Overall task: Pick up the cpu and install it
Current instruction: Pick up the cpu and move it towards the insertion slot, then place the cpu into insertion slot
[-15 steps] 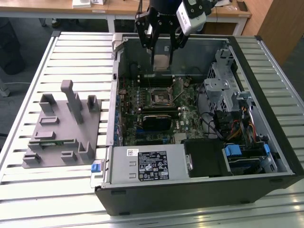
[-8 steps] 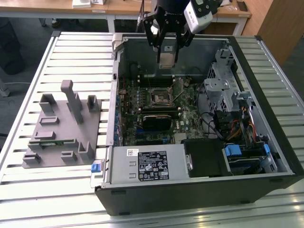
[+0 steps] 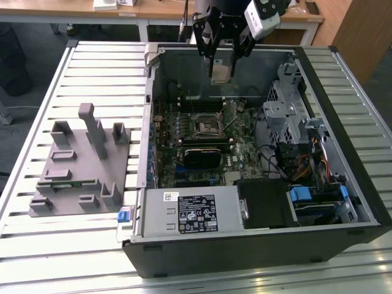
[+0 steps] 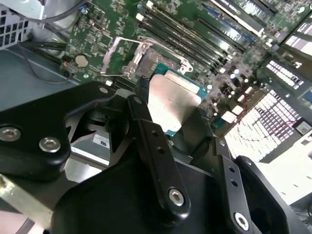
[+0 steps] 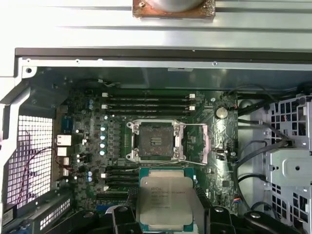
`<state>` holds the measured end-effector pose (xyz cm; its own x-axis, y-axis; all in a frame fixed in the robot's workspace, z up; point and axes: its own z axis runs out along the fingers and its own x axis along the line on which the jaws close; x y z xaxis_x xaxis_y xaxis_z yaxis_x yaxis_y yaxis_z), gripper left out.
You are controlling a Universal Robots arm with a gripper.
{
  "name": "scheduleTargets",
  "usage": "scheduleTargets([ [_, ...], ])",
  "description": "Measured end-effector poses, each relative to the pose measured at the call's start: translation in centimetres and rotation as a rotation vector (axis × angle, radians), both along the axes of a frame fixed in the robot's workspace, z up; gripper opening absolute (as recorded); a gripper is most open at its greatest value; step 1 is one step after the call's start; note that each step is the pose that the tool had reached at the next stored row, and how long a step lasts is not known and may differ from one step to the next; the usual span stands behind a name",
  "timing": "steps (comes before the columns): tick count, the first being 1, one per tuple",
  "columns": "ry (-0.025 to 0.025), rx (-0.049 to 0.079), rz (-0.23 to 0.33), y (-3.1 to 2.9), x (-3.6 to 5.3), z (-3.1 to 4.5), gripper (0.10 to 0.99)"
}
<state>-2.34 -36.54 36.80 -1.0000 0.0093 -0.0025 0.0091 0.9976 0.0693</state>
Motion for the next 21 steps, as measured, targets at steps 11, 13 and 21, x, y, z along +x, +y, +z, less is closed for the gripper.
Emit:
scheduleTargets([
  [11, 0.0000, -0.004, -0.085, 0.02, 0.28, -0.05, 0.522],
  [13, 0.0001, -0.004, -0.117, 0.02, 0.28, -0.08, 0.522],
  [21, 0.0004, -0.006, -0.255, 0.02, 0.28, -0.26, 0.522],
])
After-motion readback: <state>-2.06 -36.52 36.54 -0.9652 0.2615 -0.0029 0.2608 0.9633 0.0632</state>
